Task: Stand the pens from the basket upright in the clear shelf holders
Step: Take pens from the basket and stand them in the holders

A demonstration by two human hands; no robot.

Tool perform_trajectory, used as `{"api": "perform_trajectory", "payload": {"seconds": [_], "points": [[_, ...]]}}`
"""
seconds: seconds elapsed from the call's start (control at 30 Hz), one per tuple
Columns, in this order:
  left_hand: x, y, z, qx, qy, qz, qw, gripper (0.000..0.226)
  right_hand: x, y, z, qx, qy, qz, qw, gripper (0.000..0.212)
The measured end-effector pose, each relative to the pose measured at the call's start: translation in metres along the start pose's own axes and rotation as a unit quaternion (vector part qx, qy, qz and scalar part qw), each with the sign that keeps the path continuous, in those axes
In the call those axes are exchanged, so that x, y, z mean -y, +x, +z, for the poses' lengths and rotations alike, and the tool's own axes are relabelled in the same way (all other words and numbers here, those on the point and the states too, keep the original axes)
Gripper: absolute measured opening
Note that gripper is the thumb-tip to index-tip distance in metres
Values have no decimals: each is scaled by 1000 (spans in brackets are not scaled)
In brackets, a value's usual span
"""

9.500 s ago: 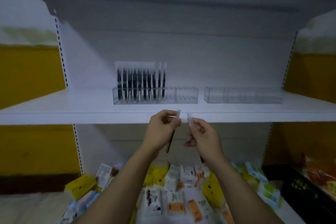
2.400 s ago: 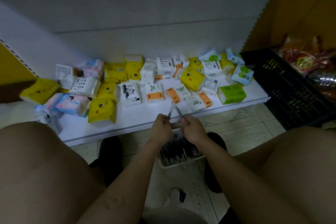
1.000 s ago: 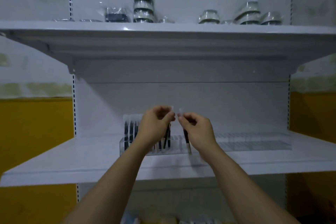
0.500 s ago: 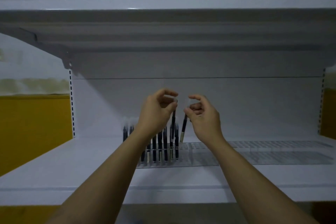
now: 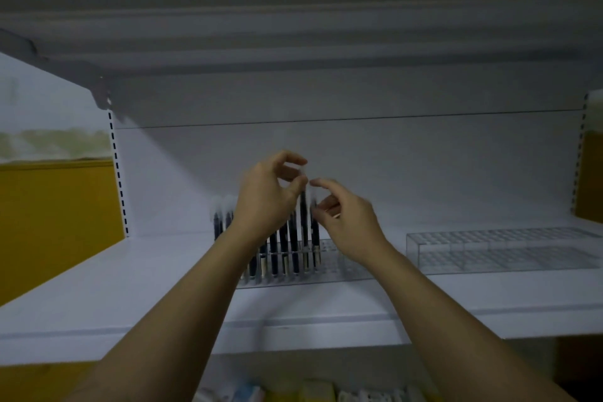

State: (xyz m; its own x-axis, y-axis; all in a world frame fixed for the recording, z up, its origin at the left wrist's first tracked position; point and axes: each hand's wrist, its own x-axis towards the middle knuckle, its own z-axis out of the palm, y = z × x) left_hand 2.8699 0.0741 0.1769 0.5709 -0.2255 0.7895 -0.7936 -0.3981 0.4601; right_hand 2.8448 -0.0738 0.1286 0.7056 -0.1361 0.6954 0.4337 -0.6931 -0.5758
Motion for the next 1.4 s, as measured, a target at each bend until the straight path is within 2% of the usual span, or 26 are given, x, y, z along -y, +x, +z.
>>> {"api": "perform_trajectory", "payload": {"seconds": [0.17,0.37,0.63,0.83,1.07,1.3,1.4], "points": [[-2,1,3,2,4,-2,1000,18,-4,-10,-8,66,-173,-29,982,68],[-2,7,5,7,9,-16,1000,19,-2,-7,-12,123,-202,-17,971,80],[1,1,11,-18,10,-14,1000,21,-5,-10,-13,124,-194,-7,973,79],[0,5,7,-9,3,-37,999,20,-3,-2,-16,137,-181,15,974,61],[1,7,6,-3,1,-37,999,17,-8,-12,-15,130,-202,0,971,69],[-1,7,-4,50,26,-31,998,18,-10,-14,-13,124,-207,5,971,72],[5,3,-1,97,62,-40,993,16,-10,-14,-13,122,-211,8,970,72]]}}
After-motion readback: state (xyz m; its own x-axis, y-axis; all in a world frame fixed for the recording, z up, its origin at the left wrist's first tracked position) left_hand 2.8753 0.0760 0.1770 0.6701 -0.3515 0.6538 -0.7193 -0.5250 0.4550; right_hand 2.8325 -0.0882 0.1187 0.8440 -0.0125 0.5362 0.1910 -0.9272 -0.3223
